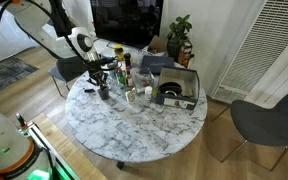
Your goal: Use the clear measuring cup to remove some contents from the clear cup.
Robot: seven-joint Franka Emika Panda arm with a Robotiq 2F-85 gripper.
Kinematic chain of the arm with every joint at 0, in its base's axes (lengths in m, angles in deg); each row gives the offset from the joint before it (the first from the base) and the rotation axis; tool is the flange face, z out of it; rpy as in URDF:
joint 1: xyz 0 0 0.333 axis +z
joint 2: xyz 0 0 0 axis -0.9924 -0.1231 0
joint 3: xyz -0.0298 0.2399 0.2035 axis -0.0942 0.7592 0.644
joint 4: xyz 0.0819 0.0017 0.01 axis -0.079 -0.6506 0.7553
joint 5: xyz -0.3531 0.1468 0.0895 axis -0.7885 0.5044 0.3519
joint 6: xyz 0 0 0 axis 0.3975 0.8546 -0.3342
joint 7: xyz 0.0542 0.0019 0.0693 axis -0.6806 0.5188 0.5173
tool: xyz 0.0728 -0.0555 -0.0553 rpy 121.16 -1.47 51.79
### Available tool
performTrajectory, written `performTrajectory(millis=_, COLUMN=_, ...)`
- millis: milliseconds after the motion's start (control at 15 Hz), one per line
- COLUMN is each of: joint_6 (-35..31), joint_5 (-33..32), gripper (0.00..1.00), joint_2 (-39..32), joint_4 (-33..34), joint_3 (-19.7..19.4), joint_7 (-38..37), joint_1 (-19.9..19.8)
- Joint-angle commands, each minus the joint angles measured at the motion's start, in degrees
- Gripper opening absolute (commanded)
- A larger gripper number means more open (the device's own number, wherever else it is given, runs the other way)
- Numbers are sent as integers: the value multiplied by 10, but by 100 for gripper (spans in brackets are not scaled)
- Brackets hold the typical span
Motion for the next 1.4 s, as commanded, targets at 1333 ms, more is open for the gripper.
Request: performTrajectory(millis=1333, joint_6=352, joint_5=143, gripper=1, joint_2=-245, joint_4=335, joint_3=45, joint_7=-11, joint_1=-39)
